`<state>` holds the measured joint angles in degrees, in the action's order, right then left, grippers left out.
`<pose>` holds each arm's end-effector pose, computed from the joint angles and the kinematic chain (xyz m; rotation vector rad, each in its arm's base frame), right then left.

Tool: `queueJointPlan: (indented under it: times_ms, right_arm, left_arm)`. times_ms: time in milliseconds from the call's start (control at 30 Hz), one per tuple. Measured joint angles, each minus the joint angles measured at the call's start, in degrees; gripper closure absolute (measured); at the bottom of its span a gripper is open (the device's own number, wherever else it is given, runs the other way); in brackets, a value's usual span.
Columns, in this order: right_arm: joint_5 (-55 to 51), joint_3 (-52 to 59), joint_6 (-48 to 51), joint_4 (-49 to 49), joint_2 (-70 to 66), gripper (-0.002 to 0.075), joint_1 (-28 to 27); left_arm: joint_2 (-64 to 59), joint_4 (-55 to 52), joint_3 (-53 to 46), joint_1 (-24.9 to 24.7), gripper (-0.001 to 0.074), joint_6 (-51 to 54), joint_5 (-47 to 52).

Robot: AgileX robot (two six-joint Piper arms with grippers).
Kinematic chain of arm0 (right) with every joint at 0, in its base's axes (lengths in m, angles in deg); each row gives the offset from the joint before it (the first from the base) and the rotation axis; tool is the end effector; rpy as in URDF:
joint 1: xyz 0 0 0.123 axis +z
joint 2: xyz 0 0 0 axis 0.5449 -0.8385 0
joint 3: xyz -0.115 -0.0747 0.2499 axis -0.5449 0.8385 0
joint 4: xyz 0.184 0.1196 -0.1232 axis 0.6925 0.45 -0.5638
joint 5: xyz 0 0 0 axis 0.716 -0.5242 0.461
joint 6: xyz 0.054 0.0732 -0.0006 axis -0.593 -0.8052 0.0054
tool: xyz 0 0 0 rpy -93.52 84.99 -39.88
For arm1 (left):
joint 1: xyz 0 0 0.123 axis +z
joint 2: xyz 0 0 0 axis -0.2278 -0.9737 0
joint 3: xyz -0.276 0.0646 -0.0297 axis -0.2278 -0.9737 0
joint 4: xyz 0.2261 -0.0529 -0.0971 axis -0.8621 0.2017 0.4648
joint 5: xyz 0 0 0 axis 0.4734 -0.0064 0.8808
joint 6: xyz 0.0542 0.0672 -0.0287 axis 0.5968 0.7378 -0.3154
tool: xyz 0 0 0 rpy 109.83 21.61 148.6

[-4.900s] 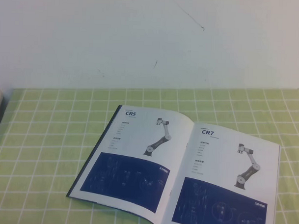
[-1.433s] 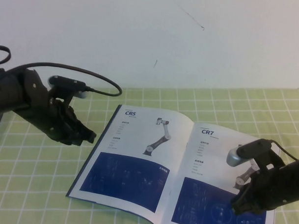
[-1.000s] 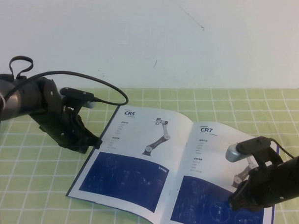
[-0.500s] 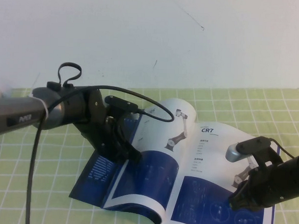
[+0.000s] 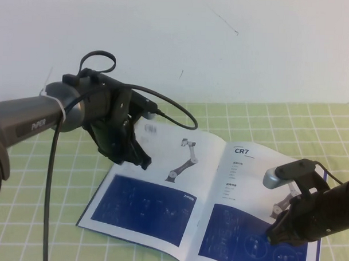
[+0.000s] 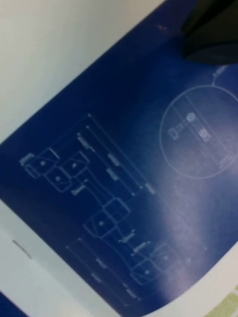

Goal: Close book
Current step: 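Close the open booklet and leave it lying on the table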

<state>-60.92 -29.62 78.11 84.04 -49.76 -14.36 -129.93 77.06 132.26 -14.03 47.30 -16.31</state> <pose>0.2732 0.1198 0.1166 -0.7034 2.6785 0.4507 0.3850 -0.1893 0.1877 0.8062 2.6288 0.0246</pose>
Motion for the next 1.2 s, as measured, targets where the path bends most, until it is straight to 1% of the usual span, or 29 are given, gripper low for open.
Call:
queueJointPlan:
  times_ms: [100,200,333,467,600,800,1067,1200]
  right_arm:
    - [-0.14,-0.11,-0.21,0.00,-0.10,0.0729,0.00]
    - [-0.23,-0.11,-0.31,0.00,-0.10,0.0729,0.00]
    - [-0.23,-0.20,-0.44,0.00,-0.10,0.0729,0.00]
    - [-0.23,-0.20,-0.65,0.00,-0.10,0.0729,0.00]
    - [-0.23,-0.20,-0.79,0.00,-0.10,0.0729,0.00]
    - [-0.06,-0.20,-0.90,0.00,-0.10,0.0729,0.00]
    - [0.07,-0.20,-0.90,-0.10,-0.10,0.0729,0.00]
    - [0.07,-0.20,-0.90,-0.10,-0.10,0.0729,0.00]
  left_arm:
    - [-0.39,-7.09,0.24,0.00,0.0738,-4.90,0.48]
    - [-1.32,-11.23,0.34,0.12,0.0738,-6.33,0.85]
    - [-2.74,-12.75,0.34,1.28,0.0738,-7.63,0.83]
    - [-3.71,-10.79,0.34,3.48,0.0738,-8.12,0.83]
    - [-4.49,-5.70,0.34,5.00,0.0738,-7.17,1.53]
    - [-4.26,4.19,0.46,5.51,0.0738,-0.14,2.28]
    - [-4.14,8.22,0.46,5.59,0.0738,1.40,2.49]
    - [-4.14,14.38,0.46,5.59,0.0738,4.87,2.62]
